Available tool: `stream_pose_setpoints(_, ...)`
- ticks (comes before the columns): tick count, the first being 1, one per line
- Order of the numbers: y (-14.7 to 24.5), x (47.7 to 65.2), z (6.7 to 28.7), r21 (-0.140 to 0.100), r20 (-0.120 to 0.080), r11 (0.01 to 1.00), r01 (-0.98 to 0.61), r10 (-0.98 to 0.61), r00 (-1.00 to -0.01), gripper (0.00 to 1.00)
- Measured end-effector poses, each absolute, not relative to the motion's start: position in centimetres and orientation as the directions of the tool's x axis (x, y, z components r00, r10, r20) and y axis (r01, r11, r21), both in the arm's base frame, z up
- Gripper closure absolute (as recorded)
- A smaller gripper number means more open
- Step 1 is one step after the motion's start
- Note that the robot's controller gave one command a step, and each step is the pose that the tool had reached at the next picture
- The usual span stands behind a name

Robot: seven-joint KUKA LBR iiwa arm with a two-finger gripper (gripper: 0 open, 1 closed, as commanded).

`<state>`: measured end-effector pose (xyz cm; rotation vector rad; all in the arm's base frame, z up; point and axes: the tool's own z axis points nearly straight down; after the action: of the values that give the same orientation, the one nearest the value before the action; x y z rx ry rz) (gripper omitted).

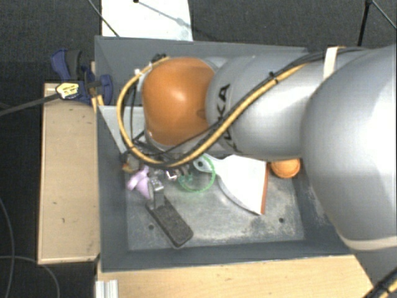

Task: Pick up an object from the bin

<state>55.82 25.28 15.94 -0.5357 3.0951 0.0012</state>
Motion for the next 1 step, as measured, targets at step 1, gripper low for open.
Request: stream_pose_setpoints(1,24.67,59.23,13.17,0.0,-0.005,0.936,-0.352,-0.352,-0.936,0.0)
